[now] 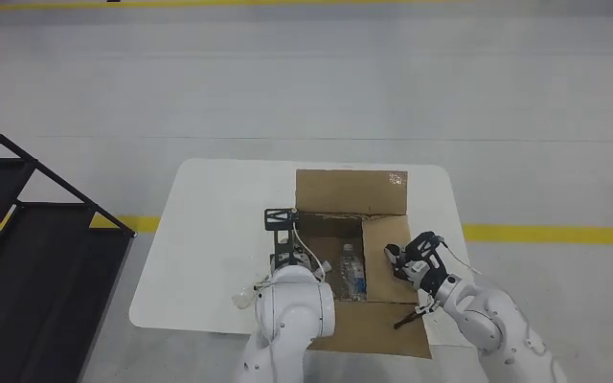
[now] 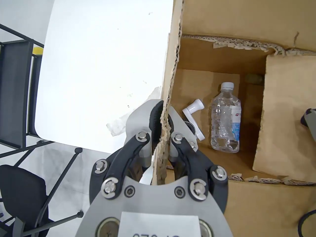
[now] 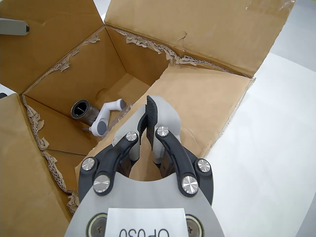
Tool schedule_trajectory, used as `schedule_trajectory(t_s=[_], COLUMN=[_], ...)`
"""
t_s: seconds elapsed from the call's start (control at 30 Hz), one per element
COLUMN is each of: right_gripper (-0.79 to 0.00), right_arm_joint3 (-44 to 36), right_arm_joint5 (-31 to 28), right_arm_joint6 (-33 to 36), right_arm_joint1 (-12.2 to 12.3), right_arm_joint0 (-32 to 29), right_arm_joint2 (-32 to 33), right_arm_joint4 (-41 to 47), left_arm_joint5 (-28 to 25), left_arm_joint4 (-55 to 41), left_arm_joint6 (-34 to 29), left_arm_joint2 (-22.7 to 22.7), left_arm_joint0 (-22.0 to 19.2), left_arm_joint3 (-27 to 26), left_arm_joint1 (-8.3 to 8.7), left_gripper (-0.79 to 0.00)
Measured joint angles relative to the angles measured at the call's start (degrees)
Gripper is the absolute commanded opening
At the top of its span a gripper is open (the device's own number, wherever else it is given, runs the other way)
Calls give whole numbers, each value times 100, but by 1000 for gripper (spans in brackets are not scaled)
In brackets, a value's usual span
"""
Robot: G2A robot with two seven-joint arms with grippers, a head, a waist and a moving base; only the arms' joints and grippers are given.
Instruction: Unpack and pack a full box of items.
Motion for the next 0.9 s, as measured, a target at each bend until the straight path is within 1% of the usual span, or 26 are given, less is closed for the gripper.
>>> schedule_trajectory(t_s=[0.03, 0.07, 0.1, 0.4, 0.6, 0.73, 0.9], right_gripper=[-785, -785, -785, -785, -785, -785, -785], right_arm_joint3=[20, 34, 47, 54, -7, -14, -5], right_arm_joint5=[11, 14, 16, -26, -89, -110, -131], right_arm_joint6=[12, 14, 13, -76, -127, -160, -201], right_arm_joint1=[-1, -2, -2, 6, 19, 26, 33], right_arm_joint0=[20, 32, 42, 55, 28, 10, -8], right_arm_joint2=[-16, -24, -28, -18, 16, 29, 40], right_arm_joint4=[-3, 0, 4, 37, 43, 35, 40], left_arm_joint5=[-12, -21, -28, -129, -135, -195, -305], left_arm_joint4=[8, 23, 55, 543, 1101, 1396, 1533], left_arm_joint6=[-12, -21, -28, -129, -135, -195, -299], left_arm_joint2=[-36, -63, -93, -478, -761, -969, -1217], left_arm_joint0=[-17, -30, -44, -199, -273, -309, -386], left_arm_joint3=[18, 35, 55, 344, 580, 804, 1119], left_arm_joint1=[-11, -19, -26, -109, -146, -169, -199], left_gripper=[-413, -89, 0, 0, 0, 0, 0])
